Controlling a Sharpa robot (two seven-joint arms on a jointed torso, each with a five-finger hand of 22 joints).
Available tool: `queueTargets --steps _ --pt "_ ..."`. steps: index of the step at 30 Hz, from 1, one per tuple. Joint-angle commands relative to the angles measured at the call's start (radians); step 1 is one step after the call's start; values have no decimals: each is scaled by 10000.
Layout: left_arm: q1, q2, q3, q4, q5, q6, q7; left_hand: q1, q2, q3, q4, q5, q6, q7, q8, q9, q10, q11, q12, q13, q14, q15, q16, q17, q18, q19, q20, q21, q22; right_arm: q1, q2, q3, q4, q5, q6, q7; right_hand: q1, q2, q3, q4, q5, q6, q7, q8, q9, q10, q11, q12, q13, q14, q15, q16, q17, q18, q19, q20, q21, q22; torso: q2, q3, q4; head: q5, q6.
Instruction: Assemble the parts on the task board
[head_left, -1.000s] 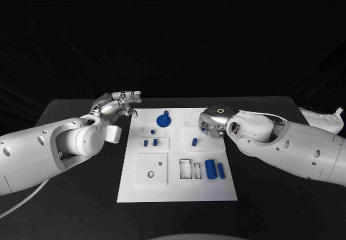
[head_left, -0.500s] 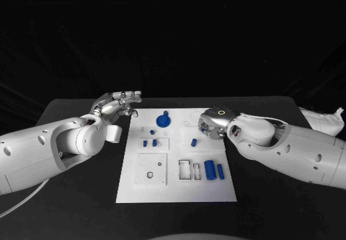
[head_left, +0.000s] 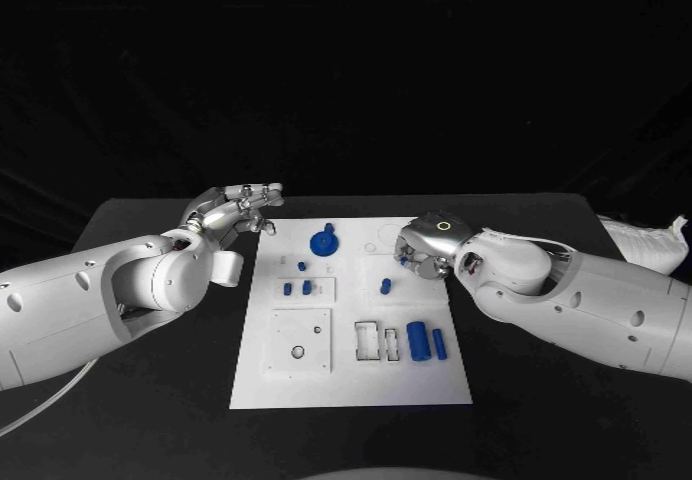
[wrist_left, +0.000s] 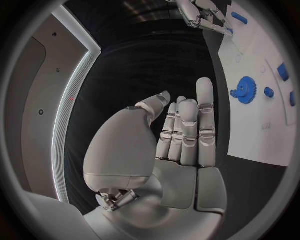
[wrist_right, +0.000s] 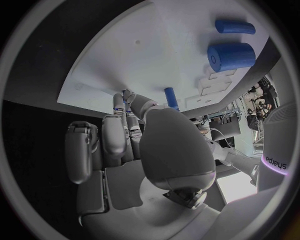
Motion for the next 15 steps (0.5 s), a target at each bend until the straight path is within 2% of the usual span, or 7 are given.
queueTargets --steps 1,11,15 --pt "2 1 5 -6 3 112 -27 61 57 -39 -8 23 -106 -2 -57 -15 -118 9 69 13 -67 -8 -69 -16 99 -58 34 -38 -14 5 -26 12 87 38 -336 161 -55 43 10 -25 48 6 43 -37 280 72 -97 -21 -6 403 -57 -26 -15 -114 249 -63 46 5 0 0 -8 6 -11" --pt "2 0 5 -20 -4 155 -69 60 59 -57 -14 23 -143 12 -65 -17 -198 27 96 19 -100 8 -84 -53 98 -69 46 -58 -22 6 -224 44 388 62 -424 178 -65 41 9 -26 45 -4 45 -45 283 61 -93 -32 -8 402 -53 -19 -12 -115 250 -61 47 8 4 4 -6 -9 2" --pt "2 -4 5 -24 -7 165 -79 61 59 -62 -17 23 -154 16 -67 -18 -223 32 105 21 -111 13 -89 -66 97 -73 50 -64 -25 7 -401 90 697 114 -455 172 -73 39 6 -24 41 -5 46 -46 285 60 -91 -34 -8 402 -52 -16 -11 -117 252 -61 52 18 4 3 -1 -9 -3"
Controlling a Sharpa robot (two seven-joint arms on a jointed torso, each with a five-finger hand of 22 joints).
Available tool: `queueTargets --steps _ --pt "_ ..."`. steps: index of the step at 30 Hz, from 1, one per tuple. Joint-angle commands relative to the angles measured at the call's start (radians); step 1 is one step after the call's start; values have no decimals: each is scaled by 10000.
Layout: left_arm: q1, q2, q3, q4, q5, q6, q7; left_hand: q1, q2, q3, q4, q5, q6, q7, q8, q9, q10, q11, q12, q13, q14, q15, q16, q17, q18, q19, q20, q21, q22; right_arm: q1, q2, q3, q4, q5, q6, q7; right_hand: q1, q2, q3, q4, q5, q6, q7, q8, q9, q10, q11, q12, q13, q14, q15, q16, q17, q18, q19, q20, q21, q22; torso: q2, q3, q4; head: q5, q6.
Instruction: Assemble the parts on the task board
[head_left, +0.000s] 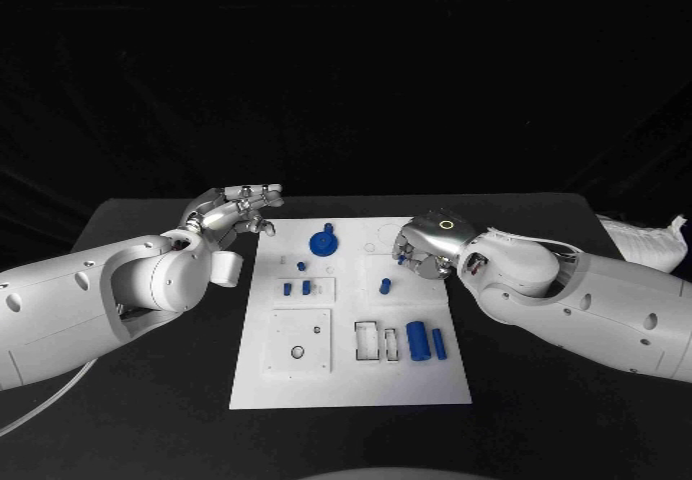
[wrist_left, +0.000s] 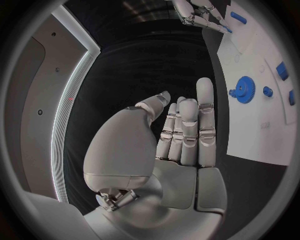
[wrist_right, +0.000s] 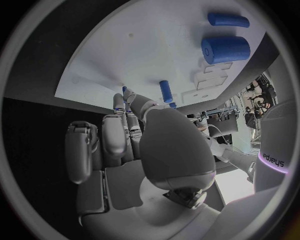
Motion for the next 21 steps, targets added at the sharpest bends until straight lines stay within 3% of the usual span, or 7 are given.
queueTargets --steps 1,12,18,21 --pt "2 -5 5 -1 -5 156 10 61 59 -63 -17 23 -83 16 -67 -10 -45 -3 65 13 -76 -23 -43 -9 97 -36 14 -65 -15 0 -149 47 288 56 -189 85 -73 41 8 -24 65 -4 47 7 139 12 -73 -34 7 402 -53 -16 -11 -116 252 -61 52 10 -3 -1 3 14 -6" --pt "2 0 5 -14 -20 188 -3 62 62 -78 -24 24 -127 29 -78 -13 -106 11 100 22 -85 -12 -25 1 97 -40 24 -78 -21 57 -600 323 1534 122 -377 50 -85 36 2 -23 60 -5 47 5 144 10 -72 -38 7 402 -50 -7 -4 -115 251 -60 51 9 -17 -11 7 74 18" --pt "2 25 5 -23 -21 186 0 60 62 -87 -26 24 -145 35 -81 -14 -143 19 114 25 -96 -5 -26 -10 97 -43 29 -85 -24 84 -533 386 2041 185 -340 70 -95 31 -2 -21 58 -4 47 4 147 10 -71 -39 7 403 -50 3 4 -117 253 -60 57 19 -2 -19 31 204 53" --pt "2 41 5 -21 -22 193 -1 60 63 -87 -27 24 -146 35 -81 -13 -146 20 115 25 -97 -5 -26 -12 97 -43 29 -86 -24 89 -381 396 2160 258 -278 99 -98 29 -4 -21 58 -4 48 3 148 10 -70 -40 7 402 -49 -4 -6 -116 251 -60 53 13 -17 -32 22 384 12"
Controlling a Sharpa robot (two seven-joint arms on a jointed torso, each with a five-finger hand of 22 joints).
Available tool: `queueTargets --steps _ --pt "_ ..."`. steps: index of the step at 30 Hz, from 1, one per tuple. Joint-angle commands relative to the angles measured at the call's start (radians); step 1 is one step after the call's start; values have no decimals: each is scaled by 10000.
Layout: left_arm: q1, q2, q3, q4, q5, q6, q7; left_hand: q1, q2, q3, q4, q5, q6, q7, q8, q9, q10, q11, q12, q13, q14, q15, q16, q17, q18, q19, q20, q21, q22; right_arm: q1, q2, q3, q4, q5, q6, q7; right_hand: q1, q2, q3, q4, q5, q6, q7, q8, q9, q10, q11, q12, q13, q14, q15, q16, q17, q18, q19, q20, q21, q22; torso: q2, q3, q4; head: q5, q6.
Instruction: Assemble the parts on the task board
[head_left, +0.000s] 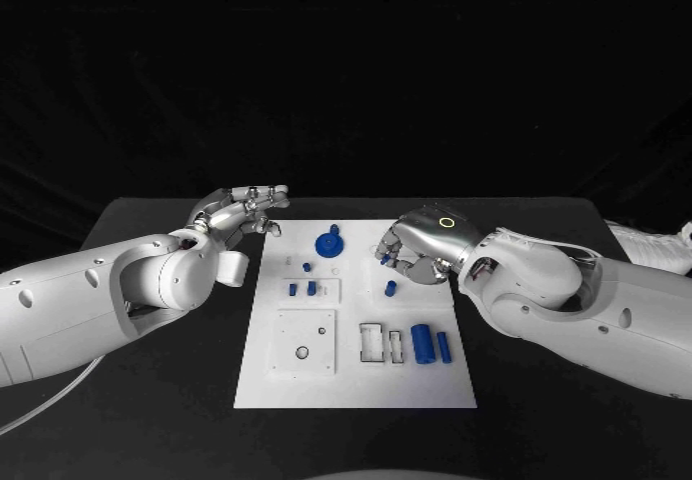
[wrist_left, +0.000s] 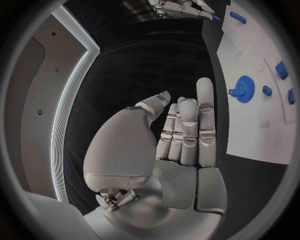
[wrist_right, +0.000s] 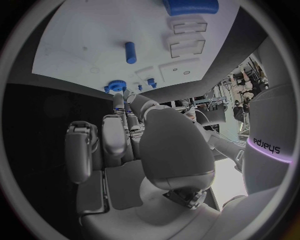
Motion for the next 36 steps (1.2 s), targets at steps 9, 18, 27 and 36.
queueTargets --steps 9,18,27,36 --pt "3 103 5 -9 -19 188 14 54 64 -70 2 23 -54 5 -41 -14 -117 27 70 12 -108 2 -24 -23 97 -47 35 -58 -19 -125 663 -72 233 220 213 190 -106 31 -4 -19 31 18 68 24 18 -24 -67 -43 9 400 -49 -11 -19 -115 253 -60 56 7 -5 -14 5 1009 -262" --pt "6 195 6 -30 -19 194 13 44 70 -82 6 22 -68 14 -38 -12 -159 37 91 17 -119 10 -22 -32 97 -49 42 -65 -22 -564 1309 -248 -107 266 305 367 -118 39 -3 -15 36 1 74 12 21 -40 -62 -53 6 399 -46 -9 -23 -110 245 -59 44 -15 23 -10 35 1529 -535" --pt "8 264 8 -29 -19 221 27 45 85 -88 5 23 -46 3 -17 -3 -190 36 114 24 -124 14 -13 -30 97 -51 48 -72 -24 -841 1713 -350 -448 294 372 485 -122 42 -3 -17 36 -9 78 5 23 -49 -59 -57 5 397 -45 -11 -31 -109 242 -59 41 -21 31 -14 30 1739 -743" --pt "10 258 9 -8 -19 234 33 46 86 -88 5 23 -44 1 -15 -3 -193 35 116 24 -125 14 -12 -30 97 -51 48 -72 -25 -1034 1999 -452 -640 352 507 554 -122 45 -1 -19 37 -15 80 0 24 -55 -58 -60 4 396 -44 -12 -35 -108 240 -58 39 -25 16 -9 25 1784 -821"
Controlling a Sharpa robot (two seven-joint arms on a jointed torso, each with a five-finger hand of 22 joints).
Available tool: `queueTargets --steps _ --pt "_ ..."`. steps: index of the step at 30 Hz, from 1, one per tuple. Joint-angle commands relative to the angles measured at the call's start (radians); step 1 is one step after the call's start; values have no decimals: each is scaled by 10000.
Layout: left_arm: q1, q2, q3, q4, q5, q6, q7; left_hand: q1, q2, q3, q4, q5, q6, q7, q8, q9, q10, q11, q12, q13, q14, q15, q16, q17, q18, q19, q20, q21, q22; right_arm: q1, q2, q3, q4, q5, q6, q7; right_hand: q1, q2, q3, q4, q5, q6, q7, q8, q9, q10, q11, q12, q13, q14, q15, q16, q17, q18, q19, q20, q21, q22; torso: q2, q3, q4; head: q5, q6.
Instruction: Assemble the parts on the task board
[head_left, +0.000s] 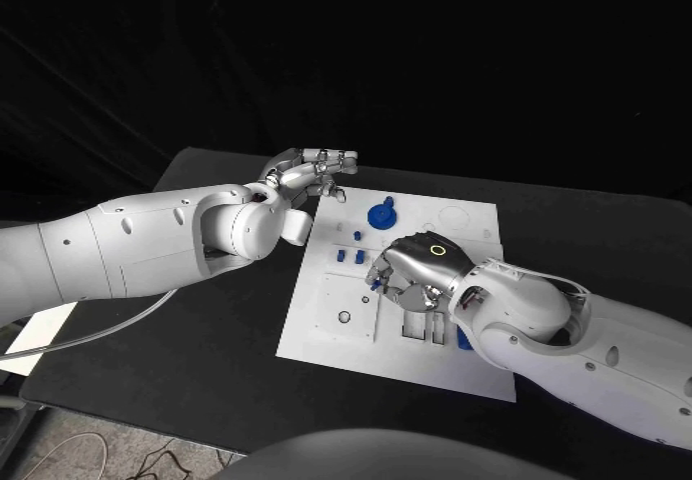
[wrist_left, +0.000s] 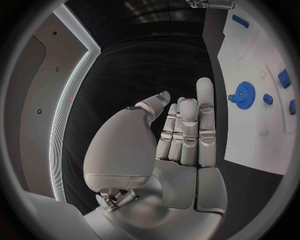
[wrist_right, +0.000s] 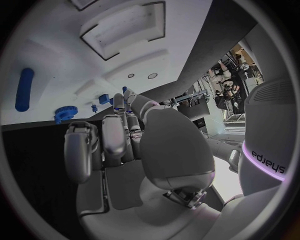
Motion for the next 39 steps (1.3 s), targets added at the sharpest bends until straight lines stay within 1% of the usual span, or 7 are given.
queueTargets --steps 1,12,14,20,28,39 --pt "6 17 6 18 -16 216 66 46 86 -59 -25 23 -44 2 -15 -4 -86 0 26 14 -55 15 -12 -5 99 -51 48 -39 -8 -56 76 -13 -42 30 203 136 -22 32 4 -19 64 -9 80 63 13 -18 -26 -49 8 396 -44 -14 -19 -106 239 -59 37 -15 -13 -6 4 18 -26" --pt "6 37 6 19 -16 236 64 44 83 -64 -27 22 -43 2 -11 -3 -97 0 34 16 -61 16 -16 -16 99 -51 49 -41 -9 -150 287 -54 -213 42 290 172 -20 36 6 -22 65 -15 82 59 14 -23 -25 -50 7 395 -44 -16 -24 -104 236 -58 33 -21 -7 -2 8 39 -68" --pt "6 41 6 21 -16 241 64 44 83 -64 -27 22 -43 2 -11 -3 -97 0 34 16 -61 16 -16 -16 99 -51 49 -41 -9 -178 338 -59 -264 41 288 183 -20 36 6 -22 65 -15 82 59 14 -23 -25 -50 7 395 -44 -16 -24 -104 236 -58 33 -21 -4 -3 18 39 -76" --pt "6 42 6 23 -16 247 62 44 83 -64 -27 22 -43 2 -11 -3 -97 0 34 16 -61 16 -16 -16 99 -51 49 -41 -9 -232 443 -68 -403 32 303 200 -20 45 10 -27 67 -28 88 50 16 -34 -21 -53 6 393 -42 -15 -29 -104 235 -57 32 -22 -7 -7 14 51 -94" --pt "6 32 6 25 -16 255 54 44 83 -64 -27 22 -43 2 -11 -3 -97 0 34 16 -61 16 -16 -16 99 -51 49 -41 -9 -255 482 -76 -483 21 385 195 -20 45 10 -27 67 -28 88 50 16 -34 -21 -53 6 393 -42 -15 -29 -104 235 -57 32 -22 -13 -6 -1 69 -139" --pt "6 20 6 31 -16 273 38 44 83 -64 -27 22 -43 2 -11 -3 -97 0 34 16 -61 16 -16 -16 99 -51 49 -41 -9 -259 486 -79 -511 -46 585 124 -23 51 11 -32 67 -41 95 40 20 -47 -15 -55 5 391 -39 -16 -37 -100 228 -55 23 -40 -13 -7 8 64 -172"
